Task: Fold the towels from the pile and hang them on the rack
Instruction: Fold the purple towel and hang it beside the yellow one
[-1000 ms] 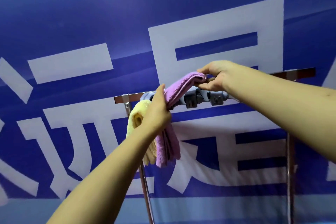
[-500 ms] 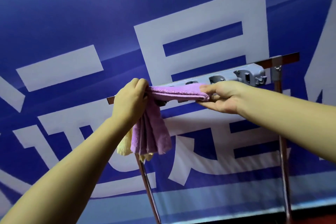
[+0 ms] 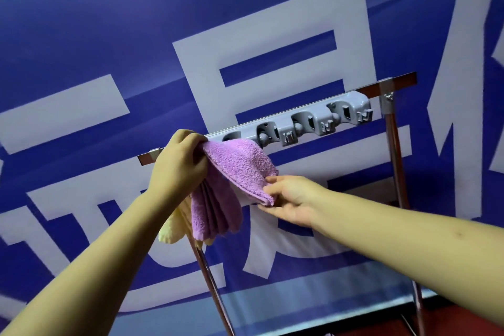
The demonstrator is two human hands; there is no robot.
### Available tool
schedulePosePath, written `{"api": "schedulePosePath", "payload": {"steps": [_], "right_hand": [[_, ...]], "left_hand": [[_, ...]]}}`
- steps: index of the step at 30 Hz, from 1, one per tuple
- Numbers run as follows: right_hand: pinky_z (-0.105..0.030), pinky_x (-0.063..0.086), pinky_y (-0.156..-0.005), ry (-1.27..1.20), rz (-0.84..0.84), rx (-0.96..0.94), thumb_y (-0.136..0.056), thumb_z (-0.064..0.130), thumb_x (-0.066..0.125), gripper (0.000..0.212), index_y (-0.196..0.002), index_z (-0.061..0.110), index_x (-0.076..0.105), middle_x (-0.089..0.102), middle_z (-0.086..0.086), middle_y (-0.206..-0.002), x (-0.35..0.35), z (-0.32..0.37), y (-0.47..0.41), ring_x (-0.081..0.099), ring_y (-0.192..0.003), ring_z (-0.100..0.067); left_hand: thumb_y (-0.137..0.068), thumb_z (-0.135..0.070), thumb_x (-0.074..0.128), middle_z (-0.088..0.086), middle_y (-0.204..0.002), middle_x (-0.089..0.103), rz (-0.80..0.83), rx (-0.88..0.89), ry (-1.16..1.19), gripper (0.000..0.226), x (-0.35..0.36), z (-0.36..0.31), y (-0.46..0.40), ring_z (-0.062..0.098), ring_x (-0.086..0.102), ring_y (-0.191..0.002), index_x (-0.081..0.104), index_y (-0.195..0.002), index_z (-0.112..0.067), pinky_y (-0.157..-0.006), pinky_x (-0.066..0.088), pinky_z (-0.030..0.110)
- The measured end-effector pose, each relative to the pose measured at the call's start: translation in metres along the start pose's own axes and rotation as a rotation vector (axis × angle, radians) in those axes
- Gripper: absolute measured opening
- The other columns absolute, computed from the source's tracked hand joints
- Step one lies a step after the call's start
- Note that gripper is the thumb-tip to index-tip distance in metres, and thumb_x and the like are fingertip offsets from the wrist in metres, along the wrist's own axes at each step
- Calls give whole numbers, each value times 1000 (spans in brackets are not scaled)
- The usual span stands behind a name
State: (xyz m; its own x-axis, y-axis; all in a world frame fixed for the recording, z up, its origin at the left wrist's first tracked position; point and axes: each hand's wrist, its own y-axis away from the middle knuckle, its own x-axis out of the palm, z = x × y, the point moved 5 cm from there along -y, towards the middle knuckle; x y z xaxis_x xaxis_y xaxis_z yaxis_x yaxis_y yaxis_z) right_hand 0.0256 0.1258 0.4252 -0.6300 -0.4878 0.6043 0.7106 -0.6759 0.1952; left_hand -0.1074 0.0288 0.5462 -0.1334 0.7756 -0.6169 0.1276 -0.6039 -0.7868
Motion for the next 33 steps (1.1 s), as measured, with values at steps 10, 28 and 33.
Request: {"api": "schedulePosePath", "payload": {"steps": [10, 28, 33], "right_hand": [[-36, 53, -65, 42, -32, -12, -83, -18, 42, 45, -121, 3, 52, 61, -17, -108, -14, -40, -36, 60, -81, -23], [-32, 51, -69, 190, 33, -48, -88, -11, 44, 35, -93, 20, 60, 63, -10, -94, -21, -73, -74, 60, -84, -23], [-27, 50, -71, 352, 40, -57, -92, 3, 51, 24, -107, 19, 60, 62, 0, -92, -78, -106, -79, 62, -83, -12]], "left_hand": [[-88, -18, 53, -6, -105, 69, 247, -218, 305, 31, 14, 6, 4, 11, 61, -95, 68, -112, -30, -83, 46, 27], [-79, -42, 63, -1, -136, 54, 123, -564, 1020, 65, 83, 5, 98, 16, 50, -126, 39, -139, -34, -104, 42, 52], [-92, -23, 61, -4, -144, 46, 367, -706, 1035, 59, 152, -14, 201, 6, 51, -124, 30, -139, -40, -101, 47, 30]]}}
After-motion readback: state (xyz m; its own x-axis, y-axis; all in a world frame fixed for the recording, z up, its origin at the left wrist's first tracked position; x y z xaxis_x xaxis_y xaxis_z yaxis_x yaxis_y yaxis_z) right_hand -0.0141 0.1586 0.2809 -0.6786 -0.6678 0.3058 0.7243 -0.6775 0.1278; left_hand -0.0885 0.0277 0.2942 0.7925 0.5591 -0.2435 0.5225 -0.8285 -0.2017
